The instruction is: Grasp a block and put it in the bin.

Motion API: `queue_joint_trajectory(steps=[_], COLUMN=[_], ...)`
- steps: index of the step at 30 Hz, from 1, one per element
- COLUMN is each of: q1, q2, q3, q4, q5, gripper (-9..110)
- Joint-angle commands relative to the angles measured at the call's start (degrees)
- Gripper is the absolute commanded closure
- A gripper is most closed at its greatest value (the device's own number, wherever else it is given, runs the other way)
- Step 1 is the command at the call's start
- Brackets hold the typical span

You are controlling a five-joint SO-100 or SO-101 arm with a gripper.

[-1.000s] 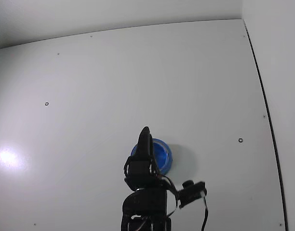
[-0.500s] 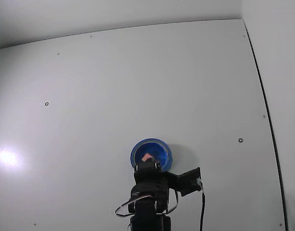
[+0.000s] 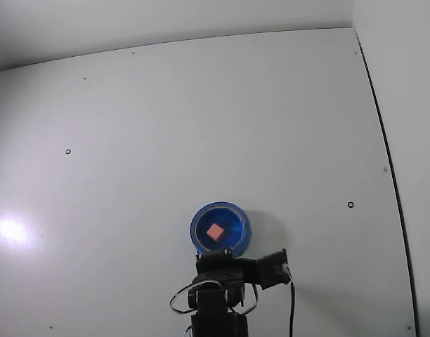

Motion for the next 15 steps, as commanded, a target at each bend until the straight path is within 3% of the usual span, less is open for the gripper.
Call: queue_joint_trajectory(steps=[1, 15], q1=[-6.5, -10.5], q2=[0.4, 0.5], q3=[0.4, 2.3], q4=[0.3, -0.5], q5=[-0.9, 0.2], gripper=[102, 102])
